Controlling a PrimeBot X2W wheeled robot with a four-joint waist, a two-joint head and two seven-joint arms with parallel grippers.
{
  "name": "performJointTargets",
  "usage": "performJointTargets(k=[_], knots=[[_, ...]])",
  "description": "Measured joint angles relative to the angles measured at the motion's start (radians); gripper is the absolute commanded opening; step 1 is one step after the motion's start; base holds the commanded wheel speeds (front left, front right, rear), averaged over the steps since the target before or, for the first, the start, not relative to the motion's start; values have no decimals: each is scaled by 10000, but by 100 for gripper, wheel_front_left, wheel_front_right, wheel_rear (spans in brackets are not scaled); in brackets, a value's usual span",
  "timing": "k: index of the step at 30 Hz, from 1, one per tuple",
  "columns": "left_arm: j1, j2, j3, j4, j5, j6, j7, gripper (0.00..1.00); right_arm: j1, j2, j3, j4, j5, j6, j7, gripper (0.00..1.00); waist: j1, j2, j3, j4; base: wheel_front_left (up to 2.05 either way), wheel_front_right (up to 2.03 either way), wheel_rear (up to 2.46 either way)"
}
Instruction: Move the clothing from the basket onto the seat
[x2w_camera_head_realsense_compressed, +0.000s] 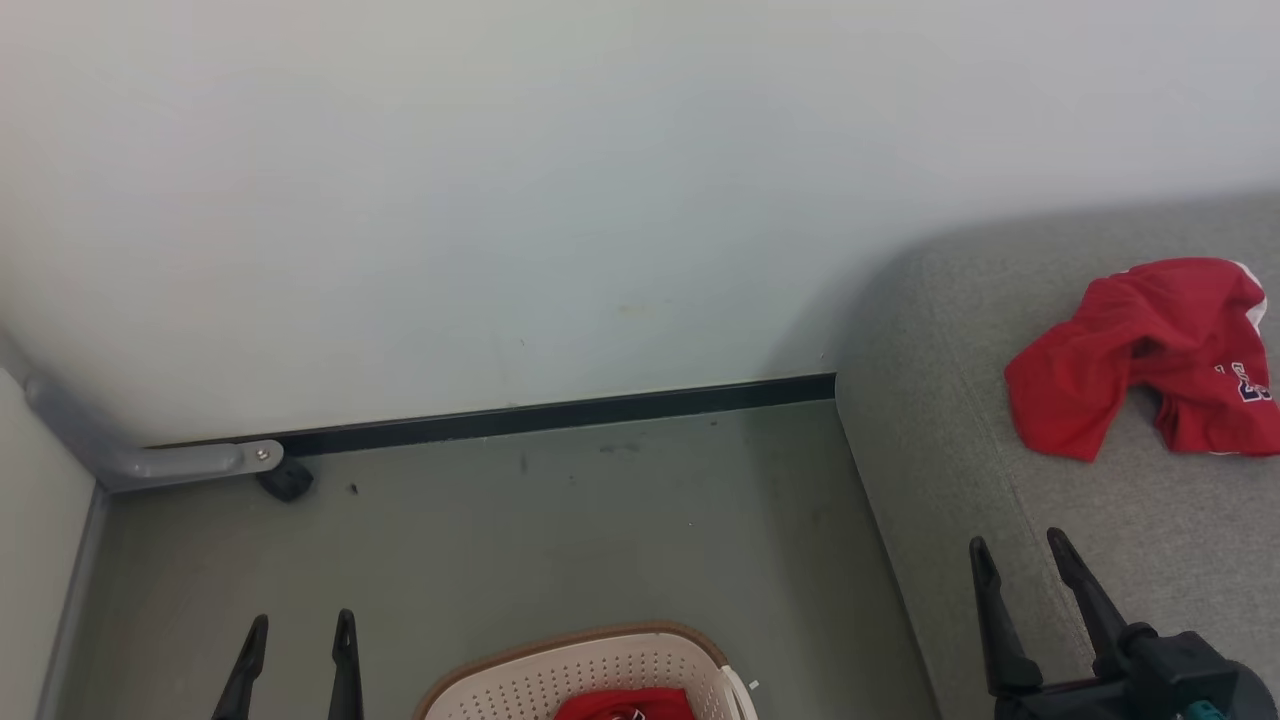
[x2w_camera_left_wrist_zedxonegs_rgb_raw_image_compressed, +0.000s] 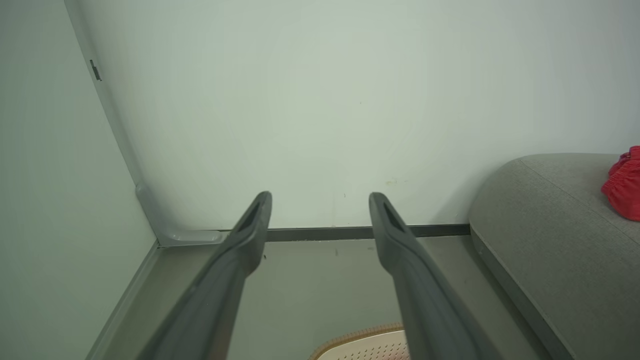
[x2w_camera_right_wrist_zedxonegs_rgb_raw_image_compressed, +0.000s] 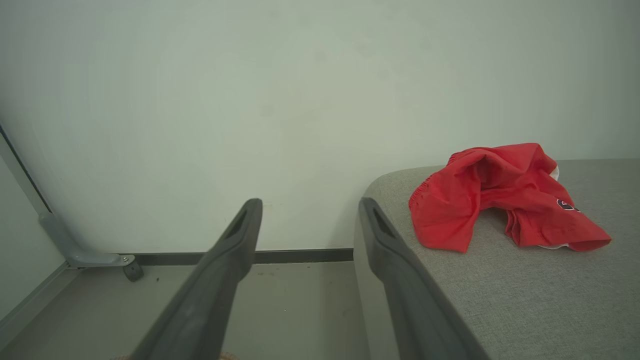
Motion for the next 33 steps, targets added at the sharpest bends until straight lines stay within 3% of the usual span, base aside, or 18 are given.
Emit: performJointTargets(k=[10,33], knots=[[-1033,86,-644,196,508,-23,662,100,-822,-276,-320,-614,0,67,4,100,1,1,1020,23,0,0,0],[-4019,-316,-2748,3195,1795,-1051,1987,100,-4911,-966,-1145,-1739,-33,161,259,100,3,1,4456,-169,0,0,0]])
